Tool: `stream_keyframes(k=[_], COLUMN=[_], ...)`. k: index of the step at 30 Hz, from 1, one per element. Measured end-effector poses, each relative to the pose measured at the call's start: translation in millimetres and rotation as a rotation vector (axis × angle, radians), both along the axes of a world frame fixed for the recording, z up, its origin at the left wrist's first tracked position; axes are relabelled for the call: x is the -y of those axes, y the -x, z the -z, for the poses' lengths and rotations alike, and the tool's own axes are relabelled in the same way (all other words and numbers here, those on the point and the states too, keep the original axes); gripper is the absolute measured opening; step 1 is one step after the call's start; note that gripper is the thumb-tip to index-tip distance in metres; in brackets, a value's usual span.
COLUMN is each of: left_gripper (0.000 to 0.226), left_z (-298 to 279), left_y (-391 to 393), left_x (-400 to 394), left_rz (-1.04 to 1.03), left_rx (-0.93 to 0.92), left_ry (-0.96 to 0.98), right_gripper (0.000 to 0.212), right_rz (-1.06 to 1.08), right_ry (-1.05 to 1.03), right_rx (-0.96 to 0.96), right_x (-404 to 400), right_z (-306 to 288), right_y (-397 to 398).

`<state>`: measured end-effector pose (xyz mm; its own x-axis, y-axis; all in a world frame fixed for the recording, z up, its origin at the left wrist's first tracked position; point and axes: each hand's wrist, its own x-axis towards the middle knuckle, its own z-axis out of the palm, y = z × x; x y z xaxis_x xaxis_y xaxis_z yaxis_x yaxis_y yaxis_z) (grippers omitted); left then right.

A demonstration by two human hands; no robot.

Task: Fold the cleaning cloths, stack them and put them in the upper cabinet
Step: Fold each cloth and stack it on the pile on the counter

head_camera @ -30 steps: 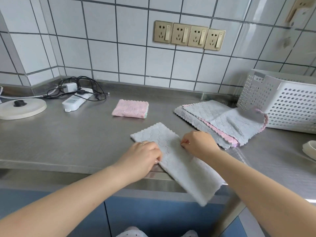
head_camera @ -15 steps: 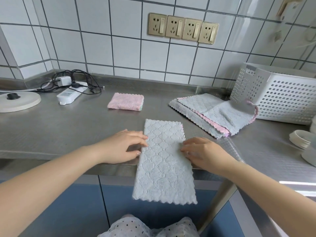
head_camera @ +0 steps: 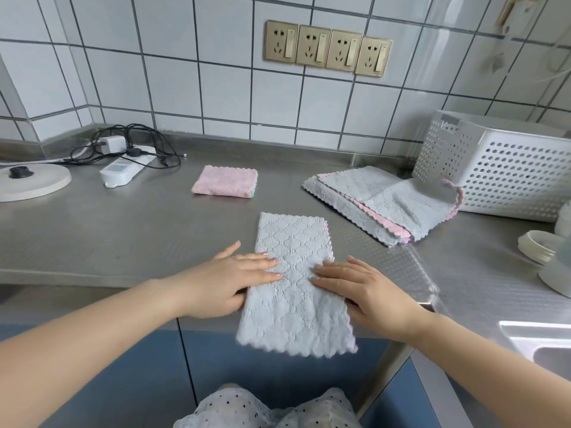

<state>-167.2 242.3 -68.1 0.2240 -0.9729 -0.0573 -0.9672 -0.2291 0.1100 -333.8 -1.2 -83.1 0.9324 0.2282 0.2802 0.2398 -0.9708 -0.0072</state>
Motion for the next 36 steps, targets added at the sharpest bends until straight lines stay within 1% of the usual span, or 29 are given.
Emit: stream_keyframes(k=[2, 3, 5, 6, 7, 8, 10, 12, 14, 15, 17, 18, 19, 20, 21, 23, 25, 27, 33, 34, 35, 36], left_gripper=[0.065, 0.055, 0.023, 0.021, 0.028, 0.032, 0.037, 0.047, 0.052, 0.046, 0.022, 0.032, 0.051, 0.064, 0.067, 0.053, 0.040, 0.036, 0.036, 0.038, 0.041, 0.044], left_z=[-1.7, -4.5, -11.6, -14.2, -14.9, -12.8, -10.0, -6.1, -1.5, 0.5, 0.3, 0.1, -1.7, -4.2, -4.9, -6.0, -7.7, -6.6, -11.2, -12.4, -13.9, -15.9], left_y=[-2.8, -2.3, -1.3, -1.6, -3.7, -7.5, -14.8, -23.2, -30.8, -34.4, -38.6, -41.2, -41.4, -41.4, -42.4, -43.5, -46.0, -50.7, -52.3, -52.2, -52.8, -53.9], left_x=[3.0, 6.1, 16.5, 24.2, 32.6, 40.5, 52.7, 63.0, 71.2, 75.2, 81.0, 82.8, 83.1, 83.2, 83.4, 84.6, 84.9, 86.9, 88.7, 88.5, 88.1, 87.9], left_rz=[-0.038, -0.079, -0.232, -0.333, -0.423, -0.480, -0.540, -0.566, -0.616, -0.647, -0.687, -0.697, -0.713, -0.720, -0.713, -0.688, -0.685, -0.690, -0.668, -0.658, -0.645, -0.642], left_rx=[-0.186, -0.290, -0.447, -0.524, -0.589, -0.634, -0.719, -0.781, -0.807, -0.813, -0.829, -0.840, -0.839, -0.824, -0.798, -0.758, -0.732, -0.720, -0.719, -0.719, -0.692, -0.627], left_ry=[0.116, 0.173, 0.329, 0.414, 0.507, 0.600, 0.694, 0.733, 0.745, 0.734, 0.729, 0.707, 0.669, 0.627, 0.604, 0.561, 0.523, 0.509, 0.444, 0.443, 0.453, 0.469], right_gripper=[0.052, 0.046, 0.021, 0.028, 0.040, 0.045, 0.046, 0.046, 0.046, 0.045, 0.039, 0.033, 0.029, 0.027, 0.027, 0.027, 0.023, 0.017, 0.013, 0.023, 0.038, 0.051], right_rz=[0.035, 0.081, 0.214, 0.279, 0.337, 0.386, 0.465, 0.532, 0.593, 0.628, 0.699, 0.722, 0.740, 0.749, 0.753, 0.761, 0.767, 0.768, 0.789, 0.806, 0.828, 0.845], right_ry=[-0.226, -0.344, -0.500, -0.565, -0.638, -0.729, -0.857, -0.912, -0.947, -0.958, -0.940, -0.922, -0.900, -0.882, -0.866, -0.852, -0.878, -0.914, -1.000, -1.031, -1.053, -1.009], right_rx=[0.009, 0.031, 0.121, 0.171, 0.212, 0.233, 0.231, 0.190, 0.144, 0.106, -0.024, -0.085, -0.127, -0.149, -0.154, -0.154, -0.154, -0.155, -0.178, -0.194, -0.212, -0.221], right_x=[-0.6, -2.9, -9.8, -11.1, -13.7, -14.8, -14.9, -12.5, -9.0, -6.8, -1.1, 1.7, 3.8, 5.4, 6.6, 8.4, 10.4, 11.0, 11.5, 12.2, 13.1, 14.3], right_z=[-2.5, -6.0, -16.2, -18.9, -22.3, -25.2, -29.7, -32.0, -32.8, -32.6, -31.9, -31.3, -31.5, -31.9, -31.8, -31.0, -28.8, -28.2, -30.1, -31.8, -33.8, -36.7], right_y=[-2.3, -3.5, -10.9, -17.7, -25.1, -32.8, -47.5, -62.5, -75.3, -81.2, -92.1, -96.5, -99.3, -101.5, -102.2, -102.8, -103.2, -102.7, -101.8, -101.6, -101.0, -99.7])
